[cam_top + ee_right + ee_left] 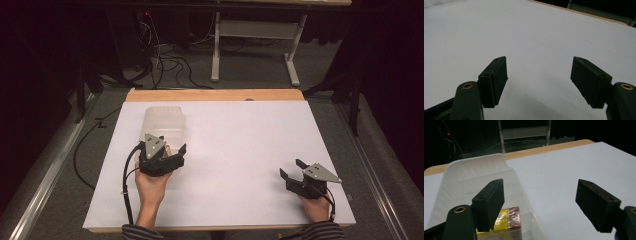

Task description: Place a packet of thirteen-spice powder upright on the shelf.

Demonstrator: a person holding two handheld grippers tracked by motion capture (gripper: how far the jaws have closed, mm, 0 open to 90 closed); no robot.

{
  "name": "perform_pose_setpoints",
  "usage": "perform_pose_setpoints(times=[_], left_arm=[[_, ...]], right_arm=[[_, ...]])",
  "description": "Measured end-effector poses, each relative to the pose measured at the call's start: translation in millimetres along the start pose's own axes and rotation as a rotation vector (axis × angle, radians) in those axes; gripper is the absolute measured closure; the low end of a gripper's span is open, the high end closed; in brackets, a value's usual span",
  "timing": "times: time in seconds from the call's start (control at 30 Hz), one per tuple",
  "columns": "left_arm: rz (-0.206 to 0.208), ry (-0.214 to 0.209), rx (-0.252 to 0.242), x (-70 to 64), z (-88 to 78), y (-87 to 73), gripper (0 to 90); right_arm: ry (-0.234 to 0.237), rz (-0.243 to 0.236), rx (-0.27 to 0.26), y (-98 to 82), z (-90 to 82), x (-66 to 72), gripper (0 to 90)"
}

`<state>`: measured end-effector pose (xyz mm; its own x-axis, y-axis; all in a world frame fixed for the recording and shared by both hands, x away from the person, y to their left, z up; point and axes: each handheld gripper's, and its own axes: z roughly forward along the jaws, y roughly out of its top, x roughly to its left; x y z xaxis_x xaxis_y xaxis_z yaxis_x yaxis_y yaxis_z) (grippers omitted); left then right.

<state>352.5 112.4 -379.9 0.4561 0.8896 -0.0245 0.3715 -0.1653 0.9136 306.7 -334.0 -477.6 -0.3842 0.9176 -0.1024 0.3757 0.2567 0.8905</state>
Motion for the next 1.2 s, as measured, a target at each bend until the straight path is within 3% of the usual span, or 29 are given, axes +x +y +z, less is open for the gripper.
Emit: perform_pose_setpoints(times=[0.37, 1.2], left_arm=[[0.005, -0.055, -0.002, -12.8, 5.0, 0.0, 24.0], [0.019, -0.131, 0.007, -33.5, 13.4, -5.8, 23.8]], right_arm=[[0.0, 0.001, 0.0, 0.0, 0.0, 0.0, 30.2], [0.002, 0.004, 0.004, 0.1, 0.4, -0.1, 30.5]])
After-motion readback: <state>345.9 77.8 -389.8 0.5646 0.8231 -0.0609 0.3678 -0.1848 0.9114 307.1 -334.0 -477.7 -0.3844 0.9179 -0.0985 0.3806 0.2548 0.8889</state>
